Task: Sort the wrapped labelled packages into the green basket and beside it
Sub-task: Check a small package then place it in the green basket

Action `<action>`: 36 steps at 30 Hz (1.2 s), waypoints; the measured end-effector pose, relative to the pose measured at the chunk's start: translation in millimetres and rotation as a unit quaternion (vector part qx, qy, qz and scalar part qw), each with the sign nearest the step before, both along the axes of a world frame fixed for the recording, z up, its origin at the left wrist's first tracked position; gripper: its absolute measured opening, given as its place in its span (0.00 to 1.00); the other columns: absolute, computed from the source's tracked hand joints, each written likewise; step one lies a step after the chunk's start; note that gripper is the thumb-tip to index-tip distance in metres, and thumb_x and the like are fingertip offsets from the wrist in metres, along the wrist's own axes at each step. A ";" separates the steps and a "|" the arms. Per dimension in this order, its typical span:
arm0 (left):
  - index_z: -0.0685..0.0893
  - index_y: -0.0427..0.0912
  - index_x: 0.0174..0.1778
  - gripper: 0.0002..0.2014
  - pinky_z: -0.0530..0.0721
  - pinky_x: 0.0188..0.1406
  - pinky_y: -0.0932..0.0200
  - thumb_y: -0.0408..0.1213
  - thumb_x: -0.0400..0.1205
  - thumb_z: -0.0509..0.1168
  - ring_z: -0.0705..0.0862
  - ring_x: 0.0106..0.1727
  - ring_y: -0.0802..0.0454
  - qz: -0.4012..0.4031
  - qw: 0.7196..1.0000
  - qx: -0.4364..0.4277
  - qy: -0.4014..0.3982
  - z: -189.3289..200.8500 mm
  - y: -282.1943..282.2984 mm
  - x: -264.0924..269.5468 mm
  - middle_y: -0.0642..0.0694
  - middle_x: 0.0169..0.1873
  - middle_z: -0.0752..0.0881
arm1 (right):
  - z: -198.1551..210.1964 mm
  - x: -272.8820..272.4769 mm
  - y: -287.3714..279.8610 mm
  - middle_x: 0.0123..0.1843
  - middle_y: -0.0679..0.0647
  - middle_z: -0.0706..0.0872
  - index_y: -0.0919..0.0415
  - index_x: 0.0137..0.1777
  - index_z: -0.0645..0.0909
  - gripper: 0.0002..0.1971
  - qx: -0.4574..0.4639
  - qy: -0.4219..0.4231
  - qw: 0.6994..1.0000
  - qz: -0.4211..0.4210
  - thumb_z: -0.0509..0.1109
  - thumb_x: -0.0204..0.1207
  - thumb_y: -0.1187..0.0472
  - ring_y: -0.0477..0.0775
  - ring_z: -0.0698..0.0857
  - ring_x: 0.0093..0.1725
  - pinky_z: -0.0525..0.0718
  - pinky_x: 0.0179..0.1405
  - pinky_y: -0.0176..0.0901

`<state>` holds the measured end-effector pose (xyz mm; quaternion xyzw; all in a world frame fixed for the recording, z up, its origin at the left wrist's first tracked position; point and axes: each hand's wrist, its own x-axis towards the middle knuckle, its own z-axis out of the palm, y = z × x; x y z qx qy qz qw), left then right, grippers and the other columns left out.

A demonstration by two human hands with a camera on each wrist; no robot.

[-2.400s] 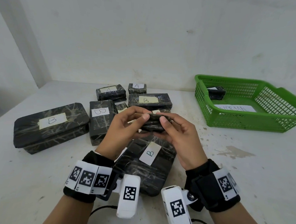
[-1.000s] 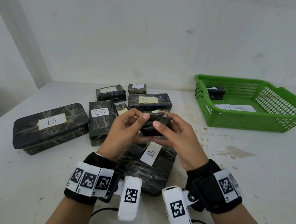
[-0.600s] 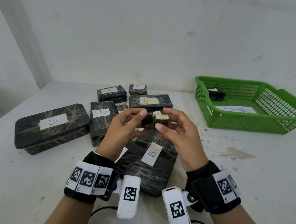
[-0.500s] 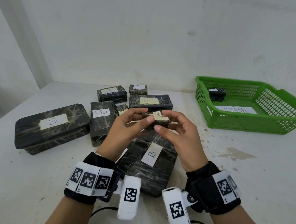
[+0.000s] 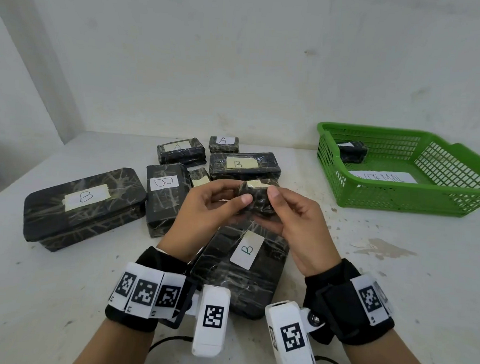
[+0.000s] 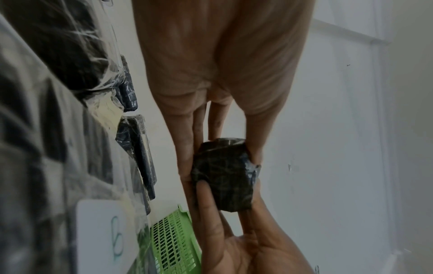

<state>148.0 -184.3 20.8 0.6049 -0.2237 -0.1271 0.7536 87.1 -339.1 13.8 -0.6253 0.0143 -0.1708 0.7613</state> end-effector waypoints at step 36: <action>0.74 0.44 0.74 0.31 0.89 0.56 0.51 0.35 0.75 0.75 0.88 0.60 0.44 -0.073 0.994 -0.019 0.079 3.3 1.3 -0.7 0.38 0.62 0.86 | 2.7 1.8 -1.1 0.59 0.59 0.88 0.56 0.66 0.83 0.19 0.044 0.025 0.997 -0.050 0.73 0.76 0.70 0.57 0.87 0.63 0.85 0.64 0.50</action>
